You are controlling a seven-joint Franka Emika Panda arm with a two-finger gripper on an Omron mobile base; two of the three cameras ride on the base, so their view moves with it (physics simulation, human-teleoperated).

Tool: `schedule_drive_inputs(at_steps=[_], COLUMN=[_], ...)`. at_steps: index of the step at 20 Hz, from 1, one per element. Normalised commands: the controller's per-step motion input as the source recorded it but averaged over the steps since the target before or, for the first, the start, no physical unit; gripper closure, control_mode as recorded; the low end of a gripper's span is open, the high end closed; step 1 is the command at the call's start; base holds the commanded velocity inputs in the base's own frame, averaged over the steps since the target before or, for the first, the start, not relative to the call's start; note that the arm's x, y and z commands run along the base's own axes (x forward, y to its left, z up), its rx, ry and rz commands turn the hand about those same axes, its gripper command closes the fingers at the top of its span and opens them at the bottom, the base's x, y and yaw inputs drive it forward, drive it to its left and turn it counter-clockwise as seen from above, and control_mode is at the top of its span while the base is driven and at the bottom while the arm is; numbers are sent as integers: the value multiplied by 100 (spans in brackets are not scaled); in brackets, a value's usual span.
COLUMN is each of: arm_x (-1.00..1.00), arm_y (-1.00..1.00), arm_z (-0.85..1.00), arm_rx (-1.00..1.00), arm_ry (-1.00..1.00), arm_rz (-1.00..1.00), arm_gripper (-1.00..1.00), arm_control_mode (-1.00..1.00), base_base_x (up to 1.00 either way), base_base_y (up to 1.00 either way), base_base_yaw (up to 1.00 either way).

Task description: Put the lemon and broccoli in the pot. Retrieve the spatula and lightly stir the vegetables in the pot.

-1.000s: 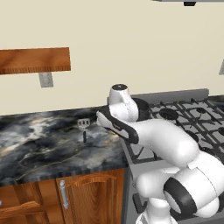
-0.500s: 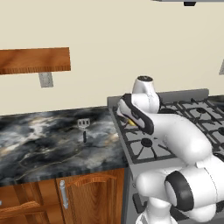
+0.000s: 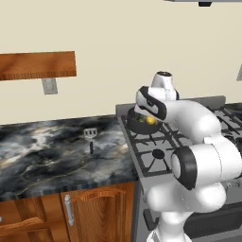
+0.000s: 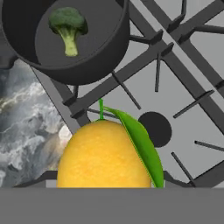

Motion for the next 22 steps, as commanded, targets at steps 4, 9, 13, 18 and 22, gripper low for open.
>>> schedule_drive_inputs(at_steps=[4,9,13,18,22], arm_x=[70,68,63,39,36], arm_y=[-31,-24,-20,-12,-7], arm_z=[6,-13,-18,-43,-28], arm_rx=[8,0,-3,-14,-3], arm_ry=[1,0,-1,-14,-6], arm_rz=[0,0,0,0,0], arm_gripper=[100,100,100,100,100], arm_control_mode=[-100,-100,-100,-100,-100], base_base_x=[0,0,0,0,0], base_base_y=[0,0,0,0,0], base_base_yaw=[0,0,0,0,0])
